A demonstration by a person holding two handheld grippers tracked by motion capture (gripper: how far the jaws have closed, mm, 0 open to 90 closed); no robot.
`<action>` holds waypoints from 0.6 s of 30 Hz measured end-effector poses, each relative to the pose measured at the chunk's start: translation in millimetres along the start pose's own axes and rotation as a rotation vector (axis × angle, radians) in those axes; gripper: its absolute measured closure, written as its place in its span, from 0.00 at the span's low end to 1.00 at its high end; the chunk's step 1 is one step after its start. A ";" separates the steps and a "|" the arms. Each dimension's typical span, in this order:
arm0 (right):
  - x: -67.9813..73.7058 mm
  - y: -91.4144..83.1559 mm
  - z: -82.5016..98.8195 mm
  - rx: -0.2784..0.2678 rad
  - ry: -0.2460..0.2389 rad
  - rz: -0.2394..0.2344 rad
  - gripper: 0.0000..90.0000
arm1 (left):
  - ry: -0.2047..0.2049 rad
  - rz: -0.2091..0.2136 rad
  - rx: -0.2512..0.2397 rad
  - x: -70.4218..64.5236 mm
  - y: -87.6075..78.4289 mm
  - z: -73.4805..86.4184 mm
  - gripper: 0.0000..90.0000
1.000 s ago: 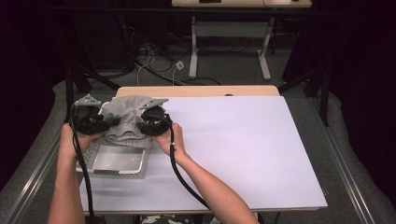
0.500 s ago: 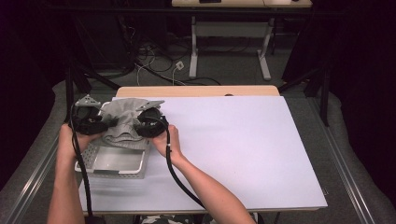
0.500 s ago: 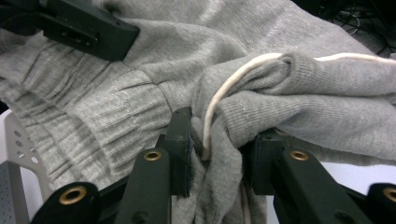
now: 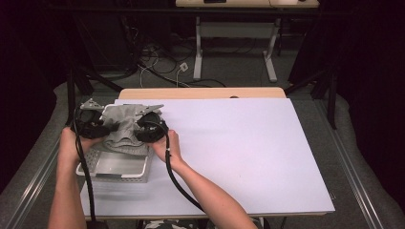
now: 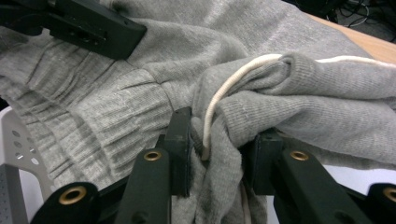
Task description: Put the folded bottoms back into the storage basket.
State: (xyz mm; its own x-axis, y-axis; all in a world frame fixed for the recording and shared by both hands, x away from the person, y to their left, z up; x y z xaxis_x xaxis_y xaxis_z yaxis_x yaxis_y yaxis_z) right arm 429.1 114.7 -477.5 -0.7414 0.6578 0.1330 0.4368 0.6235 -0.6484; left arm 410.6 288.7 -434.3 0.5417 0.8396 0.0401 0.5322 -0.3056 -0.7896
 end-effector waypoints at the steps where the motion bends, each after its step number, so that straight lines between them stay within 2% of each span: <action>1: -0.3 1.0 0.4 0.003 0.000 0.000 0.74 | -0.002 0.002 0.004 0.5 1.0 0.4 0.82; 5: 0.0 5.5 1.8 0.014 0.011 -0.002 0.73 | -0.012 0.002 0.013 3.3 5.4 2.3 0.82; 18: 6.4 19.9 3.2 0.059 0.004 -0.001 0.72 | -0.031 -0.016 0.056 11.0 16.3 8.5 0.82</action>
State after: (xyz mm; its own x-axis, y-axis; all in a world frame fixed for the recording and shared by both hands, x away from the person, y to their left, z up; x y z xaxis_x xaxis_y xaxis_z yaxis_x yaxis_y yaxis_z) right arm 431.3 130.0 -492.0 -0.7397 0.6589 0.1367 0.4054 0.5985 -0.6910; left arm 419.7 296.8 -451.9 0.5128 0.8578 0.0343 0.5029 -0.2677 -0.8219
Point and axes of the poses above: each handheld gripper's, and its own axes: y roughly forward along the jaws, z roughly out of its underside, x roughly to its left, the point moved 3 cm from there along y, roughly forward along the jaws, and after that the axes turned 5 degrees about x, right-handed, at the moved point
